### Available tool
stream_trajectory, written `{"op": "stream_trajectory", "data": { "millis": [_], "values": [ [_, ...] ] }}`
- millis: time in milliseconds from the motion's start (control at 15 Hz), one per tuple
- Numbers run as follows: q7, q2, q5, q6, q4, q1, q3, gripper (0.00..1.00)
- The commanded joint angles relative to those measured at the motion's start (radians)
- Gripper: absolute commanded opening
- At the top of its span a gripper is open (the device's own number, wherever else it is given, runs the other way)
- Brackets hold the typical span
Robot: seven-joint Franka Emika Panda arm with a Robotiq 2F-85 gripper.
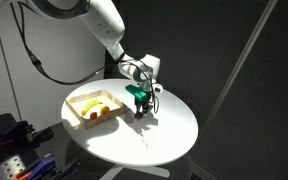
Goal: Move the toy plum from the table to the tray
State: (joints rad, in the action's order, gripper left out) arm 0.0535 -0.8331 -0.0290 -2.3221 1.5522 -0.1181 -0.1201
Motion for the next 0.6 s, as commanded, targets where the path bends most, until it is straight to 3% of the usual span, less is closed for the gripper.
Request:
{"op": "stream_trajectory", "data": {
  "millis": [0,533],
  "values": [
    [-0.004,0.077,0.005,0.001,0.078,0.011,0.021,0.28],
    [0.004,0.139,0.018,-0.025,0.169,0.076,0.041,0.28]
  ]
}}
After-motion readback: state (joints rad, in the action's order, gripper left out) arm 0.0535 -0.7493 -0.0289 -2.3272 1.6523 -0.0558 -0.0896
